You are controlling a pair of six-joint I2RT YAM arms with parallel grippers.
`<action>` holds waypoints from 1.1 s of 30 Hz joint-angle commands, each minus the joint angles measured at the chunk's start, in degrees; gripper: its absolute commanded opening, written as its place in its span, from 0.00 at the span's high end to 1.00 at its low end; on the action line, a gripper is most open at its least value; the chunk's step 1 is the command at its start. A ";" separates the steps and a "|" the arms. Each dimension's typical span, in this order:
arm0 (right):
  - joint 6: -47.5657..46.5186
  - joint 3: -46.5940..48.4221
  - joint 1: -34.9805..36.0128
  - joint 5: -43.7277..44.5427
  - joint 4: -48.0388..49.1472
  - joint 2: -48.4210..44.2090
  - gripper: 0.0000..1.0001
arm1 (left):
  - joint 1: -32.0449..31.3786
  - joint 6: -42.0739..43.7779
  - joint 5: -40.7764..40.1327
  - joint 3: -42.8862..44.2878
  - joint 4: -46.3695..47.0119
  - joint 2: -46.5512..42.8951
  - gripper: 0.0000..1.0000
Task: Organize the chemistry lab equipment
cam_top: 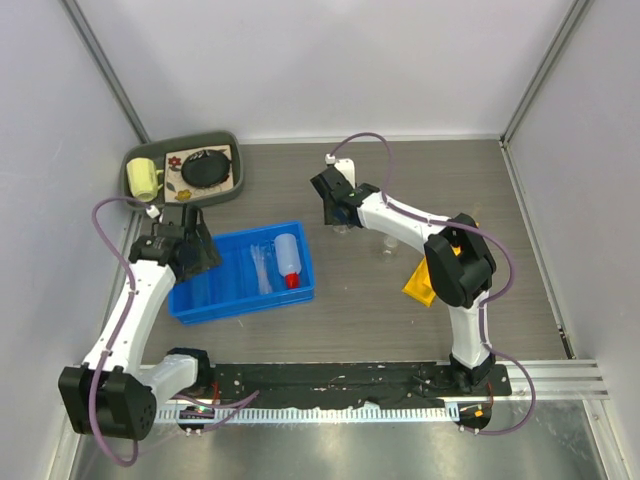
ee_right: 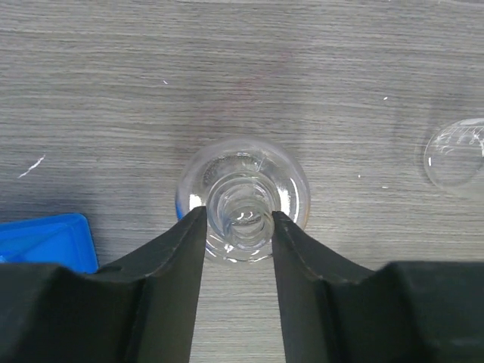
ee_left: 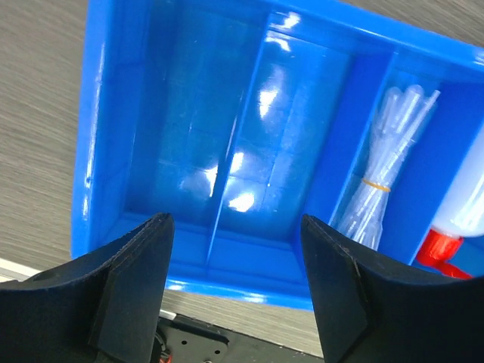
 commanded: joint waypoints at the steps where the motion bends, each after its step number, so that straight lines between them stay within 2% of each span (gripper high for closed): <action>1: -1.25 2.38 -0.44 0.34 0.12 -1.67 0.58 | 5.47 -1.02 3.67 -2.13 5.50 0.42 0.28; 5: -1.43 2.21 -0.70 0.17 -0.06 -1.58 0.76 | 7.33 -1.81 3.85 -2.92 6.11 0.86 0.28; 8: -1.34 1.94 -0.79 0.08 -0.06 -1.75 0.98 | 7.42 -1.98 3.76 -3.10 6.47 1.56 0.28; 16: -1.34 0.10 -0.79 -0.27 0.21 -3.51 0.99 | 7.42 -2.51 4.20 -5.73 9.45 4.37 0.28; 17: -1.43 -0.25 -0.79 -0.27 0.21 -3.95 0.99 | 9.07 -2.51 4.55 -5.65 9.45 4.90 0.29; 20: -1.61 -1.04 -0.79 -0.36 0.21 -5.88 0.99 | 9.53 -2.51 4.56 -5.39 9.63 6.39 0.34; 27: -0.82 -3.42 -0.79 -1.50 0.64 -12.56 0.99 | 9.53 -2.60 4.90 -4.51 9.80 10.35 0.54; 33: -1.16 -4.39 0.18 -1.68 -1.63 -18.18 0.99 | 9.62 -2.78 5.96 -4.94 10.51 13.34 0.57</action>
